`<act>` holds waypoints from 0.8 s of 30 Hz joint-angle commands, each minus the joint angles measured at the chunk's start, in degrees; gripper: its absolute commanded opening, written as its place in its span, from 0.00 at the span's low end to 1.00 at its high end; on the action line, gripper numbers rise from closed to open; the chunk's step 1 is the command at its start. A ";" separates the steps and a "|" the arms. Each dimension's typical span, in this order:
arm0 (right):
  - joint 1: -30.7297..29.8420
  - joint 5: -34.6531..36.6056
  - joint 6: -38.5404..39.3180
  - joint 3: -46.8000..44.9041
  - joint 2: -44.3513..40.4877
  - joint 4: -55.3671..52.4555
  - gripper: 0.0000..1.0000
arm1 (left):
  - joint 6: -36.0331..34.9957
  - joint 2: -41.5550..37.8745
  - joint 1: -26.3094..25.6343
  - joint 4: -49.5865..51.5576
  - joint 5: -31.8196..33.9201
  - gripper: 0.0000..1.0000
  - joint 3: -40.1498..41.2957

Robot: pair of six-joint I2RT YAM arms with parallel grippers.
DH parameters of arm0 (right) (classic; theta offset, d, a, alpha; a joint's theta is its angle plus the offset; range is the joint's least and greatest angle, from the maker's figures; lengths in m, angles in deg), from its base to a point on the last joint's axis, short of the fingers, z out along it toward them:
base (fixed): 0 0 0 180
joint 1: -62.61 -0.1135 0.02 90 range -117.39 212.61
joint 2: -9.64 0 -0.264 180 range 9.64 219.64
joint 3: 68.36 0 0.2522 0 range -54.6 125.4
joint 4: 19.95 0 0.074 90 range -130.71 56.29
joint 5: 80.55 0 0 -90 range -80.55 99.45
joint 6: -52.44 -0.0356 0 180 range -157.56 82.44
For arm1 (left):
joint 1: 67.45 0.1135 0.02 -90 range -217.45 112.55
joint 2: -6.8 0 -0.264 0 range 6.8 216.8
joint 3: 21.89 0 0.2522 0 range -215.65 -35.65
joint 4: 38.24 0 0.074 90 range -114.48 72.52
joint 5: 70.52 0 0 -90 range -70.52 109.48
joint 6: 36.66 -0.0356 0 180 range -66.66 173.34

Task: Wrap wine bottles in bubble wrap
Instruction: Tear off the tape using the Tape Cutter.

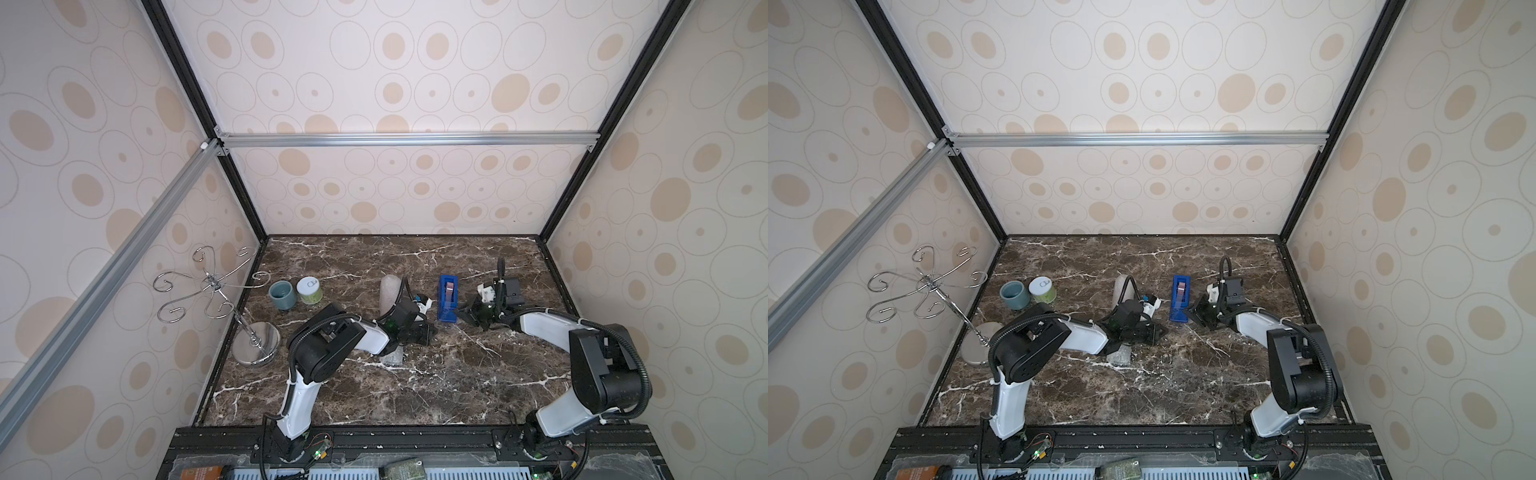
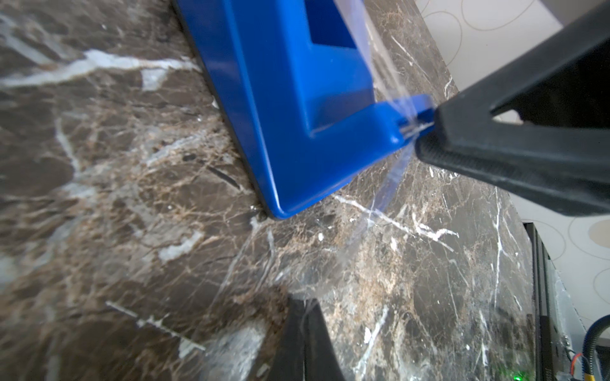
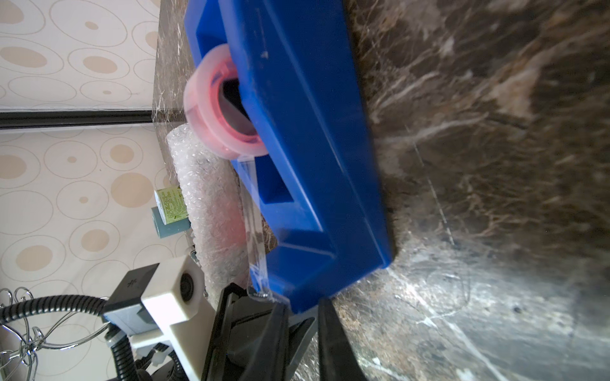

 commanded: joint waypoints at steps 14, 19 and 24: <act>0.32 6.64 1.67 0.73 3.99 -2.96 0.18 | -9.77 1.01 -0.12 18.86 7.10 0.00 -0.35; 0.31 6.81 1.48 0.51 4.30 -2.61 0.18 | -11.60 1.60 -0.03 20.96 7.93 0.00 -0.54; 0.40 7.43 1.66 0.01 4.34 -2.34 0.17 | -12.83 1.80 0.47 21.88 7.50 0.00 0.34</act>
